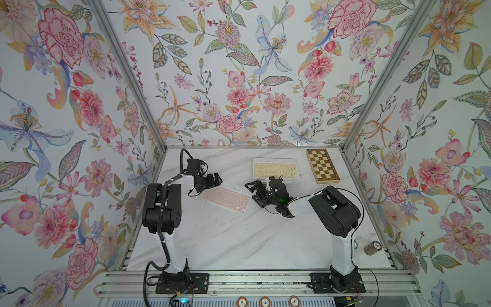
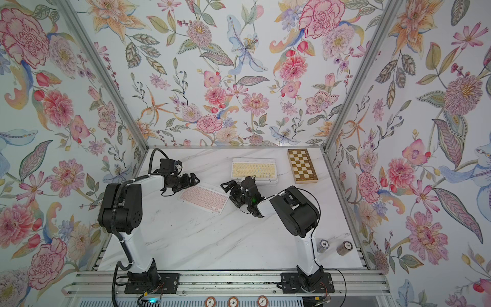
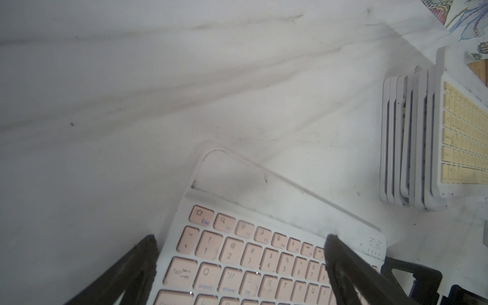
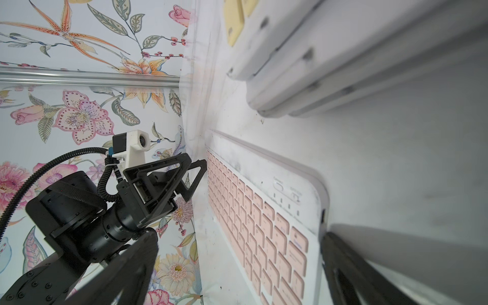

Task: Stack the numeric keypads
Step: Pick up the numeric keypad from the center of the board.

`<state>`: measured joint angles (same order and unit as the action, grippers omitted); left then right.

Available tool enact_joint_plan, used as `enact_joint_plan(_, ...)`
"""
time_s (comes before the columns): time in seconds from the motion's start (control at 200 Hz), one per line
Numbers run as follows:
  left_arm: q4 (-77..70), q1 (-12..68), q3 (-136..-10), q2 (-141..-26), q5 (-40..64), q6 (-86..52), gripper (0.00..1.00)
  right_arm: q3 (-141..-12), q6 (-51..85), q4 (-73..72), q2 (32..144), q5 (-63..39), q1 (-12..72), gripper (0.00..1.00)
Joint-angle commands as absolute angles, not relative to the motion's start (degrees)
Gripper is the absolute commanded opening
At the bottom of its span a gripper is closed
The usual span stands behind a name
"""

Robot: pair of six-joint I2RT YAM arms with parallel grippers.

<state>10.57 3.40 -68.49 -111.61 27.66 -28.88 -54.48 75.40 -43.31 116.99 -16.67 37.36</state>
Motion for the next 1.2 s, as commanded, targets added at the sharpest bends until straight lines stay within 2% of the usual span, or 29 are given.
enact_joint_plan(0.0,20.83,5.20,-64.21,-115.87,31.84,-30.70,0.99,-55.52,74.03,-39.11,119.62,-14.99,37.44,0.99)
enact_joint_plan(0.22,20.73,5.18,-64.09,-116.16,31.84,-30.67,0.99,-55.31,73.44,-38.76,119.57,-13.50,35.17,0.99)
enact_joint_plan(1.196,20.97,5.19,-64.09,-116.11,31.64,-30.24,0.99,-57.17,70.75,-38.39,121.59,-9.46,34.89,0.99)
